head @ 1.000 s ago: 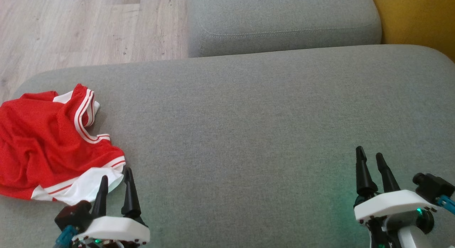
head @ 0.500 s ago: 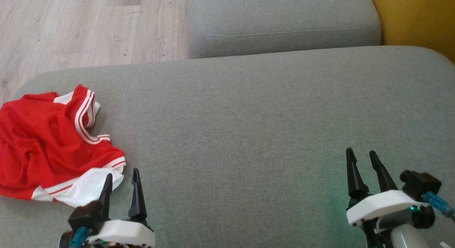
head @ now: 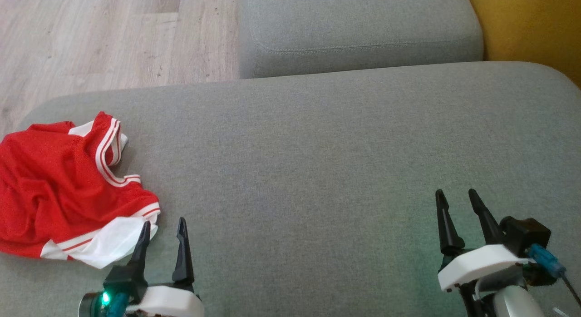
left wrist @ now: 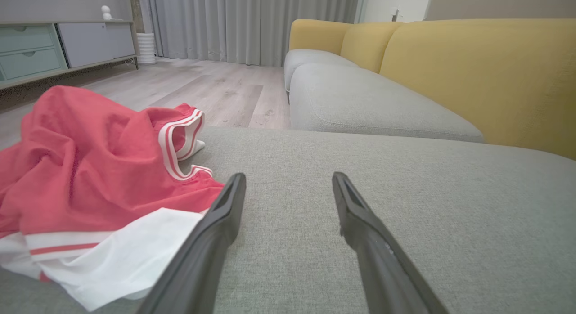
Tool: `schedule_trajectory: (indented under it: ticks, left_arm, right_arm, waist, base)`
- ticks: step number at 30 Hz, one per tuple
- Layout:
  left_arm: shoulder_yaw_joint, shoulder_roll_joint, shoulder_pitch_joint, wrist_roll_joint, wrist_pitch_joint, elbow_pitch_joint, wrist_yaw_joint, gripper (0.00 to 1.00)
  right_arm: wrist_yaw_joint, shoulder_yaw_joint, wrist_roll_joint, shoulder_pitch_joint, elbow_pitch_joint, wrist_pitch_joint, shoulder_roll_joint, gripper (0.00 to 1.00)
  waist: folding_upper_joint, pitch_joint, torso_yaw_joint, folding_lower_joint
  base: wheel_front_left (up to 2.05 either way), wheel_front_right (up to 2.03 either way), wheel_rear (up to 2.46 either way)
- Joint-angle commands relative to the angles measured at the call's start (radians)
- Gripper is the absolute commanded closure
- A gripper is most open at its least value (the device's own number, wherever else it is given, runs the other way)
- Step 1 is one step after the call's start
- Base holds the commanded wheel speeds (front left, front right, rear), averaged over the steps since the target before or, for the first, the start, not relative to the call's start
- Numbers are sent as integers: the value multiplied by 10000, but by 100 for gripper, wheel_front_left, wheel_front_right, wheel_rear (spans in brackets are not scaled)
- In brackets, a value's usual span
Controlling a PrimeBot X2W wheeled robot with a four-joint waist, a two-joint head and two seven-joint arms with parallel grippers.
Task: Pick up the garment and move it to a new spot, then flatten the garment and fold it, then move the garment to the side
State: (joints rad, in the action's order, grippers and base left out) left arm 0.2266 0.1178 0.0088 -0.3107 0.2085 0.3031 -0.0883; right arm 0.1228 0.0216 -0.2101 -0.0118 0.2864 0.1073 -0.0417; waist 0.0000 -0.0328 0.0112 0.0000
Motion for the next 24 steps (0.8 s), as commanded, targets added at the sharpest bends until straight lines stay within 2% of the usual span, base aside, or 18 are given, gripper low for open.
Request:
schedule_trajectory:
  ticks: [1,9,24]
  left_arm:
    - [-216,148,-286,315,160,-306,-82,0]
    - [-116,190,-242,992,359,-373,-308,0]
    - [-98,241,-229,808,357,-424,-381,0]
  right_arm:
    - [74,274,343,-585,-406,191,-81,0]
    - [79,354,1199,-613,-442,429,-85,0]
    - [79,298,1082,-561,-478,546,-85,0]
  waist:
    - [0,-6,-4,0]
    - [0,-20,-32,0]
    - [0,34,114,0]
  base:
    - [0,0,0]
    - [0,0,0]
    - [0,0,0]
